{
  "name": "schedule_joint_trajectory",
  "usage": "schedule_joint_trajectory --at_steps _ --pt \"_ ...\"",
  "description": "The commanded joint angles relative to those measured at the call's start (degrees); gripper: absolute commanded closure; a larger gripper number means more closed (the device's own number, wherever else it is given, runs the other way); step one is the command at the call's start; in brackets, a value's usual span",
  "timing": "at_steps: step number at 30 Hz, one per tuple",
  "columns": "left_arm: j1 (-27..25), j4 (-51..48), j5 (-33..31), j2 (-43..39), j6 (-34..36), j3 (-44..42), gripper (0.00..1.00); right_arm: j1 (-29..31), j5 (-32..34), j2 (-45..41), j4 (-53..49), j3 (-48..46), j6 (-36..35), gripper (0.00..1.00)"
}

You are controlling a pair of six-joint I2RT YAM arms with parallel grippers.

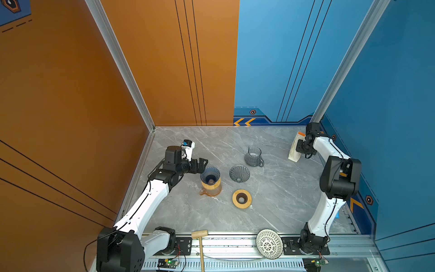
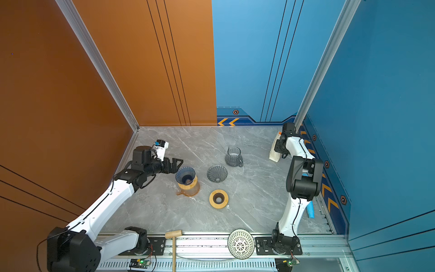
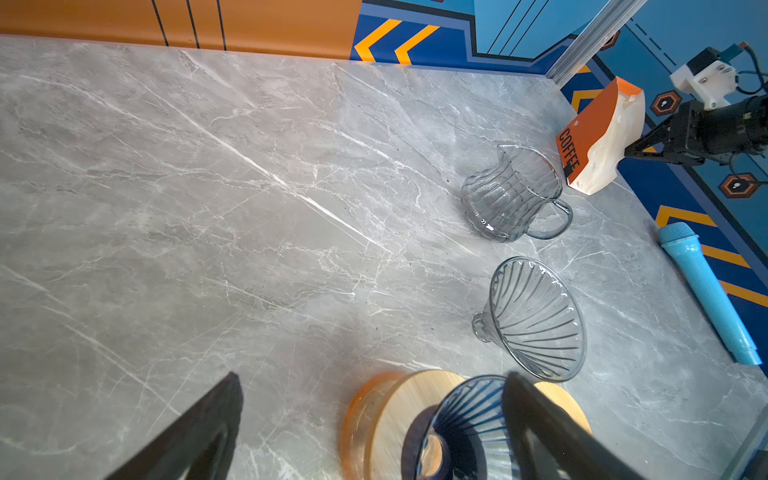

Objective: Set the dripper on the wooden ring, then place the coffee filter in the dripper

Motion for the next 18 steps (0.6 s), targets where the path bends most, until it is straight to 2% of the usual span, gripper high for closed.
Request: schedule_joint_trajectory --at_steps 1,8,18 --pt "0.1 0.4 0.7 -0.8 0.4 -1.0 0.02 1.4 0.6 -4.9 -2.0 -2.0 1.7 0.89" --pt "0.2 0.8 1.0 -1.1 0.4 -1.5 0.02 3.1 1.4 -8.0 -2.0 -4.0 2.6 0.88" --pt "0.3 0.1 1.2 -1.7 0.6 -1.8 0.02 3.1 3.1 -2.7 -2.1 -0.1 4.7 0.88"
